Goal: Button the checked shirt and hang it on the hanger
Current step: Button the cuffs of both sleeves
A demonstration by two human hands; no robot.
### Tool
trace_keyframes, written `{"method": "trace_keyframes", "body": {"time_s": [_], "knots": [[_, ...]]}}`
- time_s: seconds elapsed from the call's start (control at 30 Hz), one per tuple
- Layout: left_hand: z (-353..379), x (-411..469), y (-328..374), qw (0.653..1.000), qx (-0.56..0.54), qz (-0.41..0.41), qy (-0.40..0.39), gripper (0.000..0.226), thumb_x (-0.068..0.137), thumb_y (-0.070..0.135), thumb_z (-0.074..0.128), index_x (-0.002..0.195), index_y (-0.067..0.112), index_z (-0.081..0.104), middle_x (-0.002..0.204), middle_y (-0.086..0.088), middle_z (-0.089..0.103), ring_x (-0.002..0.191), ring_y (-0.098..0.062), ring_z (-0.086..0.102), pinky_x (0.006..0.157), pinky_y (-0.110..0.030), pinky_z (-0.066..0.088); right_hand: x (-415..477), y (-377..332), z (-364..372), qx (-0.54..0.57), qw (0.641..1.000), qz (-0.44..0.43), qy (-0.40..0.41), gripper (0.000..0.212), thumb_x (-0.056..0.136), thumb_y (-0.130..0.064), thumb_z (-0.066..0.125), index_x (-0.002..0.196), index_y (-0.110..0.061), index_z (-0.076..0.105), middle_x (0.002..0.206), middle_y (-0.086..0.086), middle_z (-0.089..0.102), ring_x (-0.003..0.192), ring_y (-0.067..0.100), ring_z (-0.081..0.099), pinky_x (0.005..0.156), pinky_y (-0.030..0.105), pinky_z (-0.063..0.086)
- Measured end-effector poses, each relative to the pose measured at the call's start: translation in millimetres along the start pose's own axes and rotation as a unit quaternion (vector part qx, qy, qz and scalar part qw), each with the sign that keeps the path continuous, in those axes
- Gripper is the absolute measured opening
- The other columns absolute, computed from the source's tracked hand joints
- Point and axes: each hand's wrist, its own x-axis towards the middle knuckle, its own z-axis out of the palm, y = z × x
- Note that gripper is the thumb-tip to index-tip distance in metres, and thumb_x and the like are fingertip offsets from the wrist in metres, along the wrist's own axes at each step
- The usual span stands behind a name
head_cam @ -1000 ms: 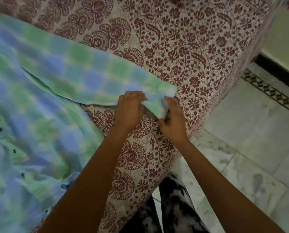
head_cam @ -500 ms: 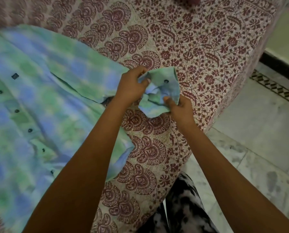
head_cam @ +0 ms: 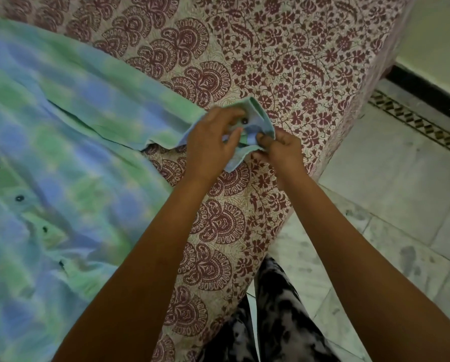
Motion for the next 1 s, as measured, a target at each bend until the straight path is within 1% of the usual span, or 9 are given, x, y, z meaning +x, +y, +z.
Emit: {"method": "trace_keyframes", "body": {"time_s": [0.17,0.33,0.43,0.6,0.63,0.73,0.8,0.9,1.0], "knots": [[13,17,-6,0.994,0.084,-0.025,-0.058,0.031,0.082,0.025,0.063,0.112,0.021,0.061,0.107,-0.009,0.054,0.092,-0.021,0.056,0.065,-0.031,0.043,10,0,-7,-0.015,1.0,0.02,-0.003,0.02,0.088,-0.003,0.055,0.106,0.002,0.061,0.079,0.003,0.064,0.063,0.011,0.062,0.056,0.018,0.055],[49,43,-19,0.978,0.145,-0.07,-0.129,0.03,0.085,0.024,0.058,0.115,0.019,0.059,0.112,-0.013,0.056,0.101,-0.029,0.055,0.072,-0.034,0.04,28,11,-10,-0.027,0.998,0.048,0.028,0.011,0.087,-0.001,0.055,0.082,-0.009,0.06,0.094,0.014,0.064,0.077,0.021,0.062,0.069,0.025,0.056],[63,53,-26,0.969,0.165,-0.091,-0.157,0.029,0.085,0.021,0.057,0.113,0.019,0.06,0.108,-0.014,0.063,0.099,-0.031,0.058,0.071,-0.035,0.042,35,22,-15,-0.108,0.992,0.004,0.065,0.021,0.085,-0.004,0.055,0.105,-0.01,0.059,0.093,0.004,0.063,0.089,0.027,0.064,0.082,0.04,0.056],[66,64,-35,0.968,0.164,-0.098,-0.166,0.021,0.08,0.018,0.065,0.1,0.017,0.061,0.106,-0.013,0.06,0.093,-0.029,0.058,0.07,-0.032,0.04,15,31,-16,-0.216,0.965,-0.131,0.077,0.015,0.083,-0.005,0.055,0.095,-0.014,0.052,0.081,-0.004,0.055,0.068,0.012,0.054,0.057,0.015,0.044],[66,66,-35,0.967,0.162,-0.101,-0.166,0.019,0.078,0.017,0.067,0.096,0.015,0.062,0.107,-0.013,0.058,0.092,-0.028,0.058,0.07,-0.032,0.04,9,34,-13,-0.2,0.971,-0.109,0.072,0.01,0.085,-0.011,0.058,0.09,-0.014,0.05,0.077,-0.004,0.055,0.065,0.011,0.054,0.057,0.014,0.046],[65,70,-31,0.97,0.154,-0.099,-0.16,0.011,0.076,0.009,0.063,0.087,0.01,0.065,0.101,-0.012,0.065,0.092,-0.027,0.06,0.073,-0.033,0.044,-3,38,-3,-0.099,0.993,0.055,0.026,0.028,0.086,-0.039,0.059,0.077,-0.013,0.053,0.072,0.004,0.061,0.062,0.019,0.06,0.068,0.035,0.055],[62,68,-29,0.972,0.159,-0.082,-0.152,0.014,0.078,0.007,0.057,0.087,0.011,0.067,0.094,-0.01,0.07,0.09,-0.027,0.063,0.074,-0.033,0.046,-6,33,4,-0.02,0.99,0.14,-0.004,0.038,0.085,-0.042,0.059,0.082,-0.004,0.059,0.072,0.008,0.063,0.057,0.016,0.058,0.063,0.03,0.055],[49,66,-21,0.979,0.138,-0.057,-0.14,0.019,0.079,0.006,0.052,0.086,0.01,0.069,0.089,-0.01,0.072,0.087,-0.026,0.064,0.075,-0.033,0.048,-3,23,11,0.068,0.979,0.19,-0.008,0.033,0.086,-0.018,0.063,0.101,0.011,0.057,0.093,0.022,0.065,0.063,0.017,0.06,0.055,0.021,0.055],[31,61,-13,0.982,0.103,-0.07,-0.144,0.019,0.077,0.005,0.055,0.085,0.009,0.071,0.082,-0.006,0.07,0.077,-0.02,0.061,0.072,-0.028,0.048,1,15,9,0.131,0.969,0.211,0.008,0.017,0.086,-0.001,0.058,0.103,0.005,0.056,0.098,0.016,0.064,0.072,0.015,0.062,0.061,0.022,0.056]]}}
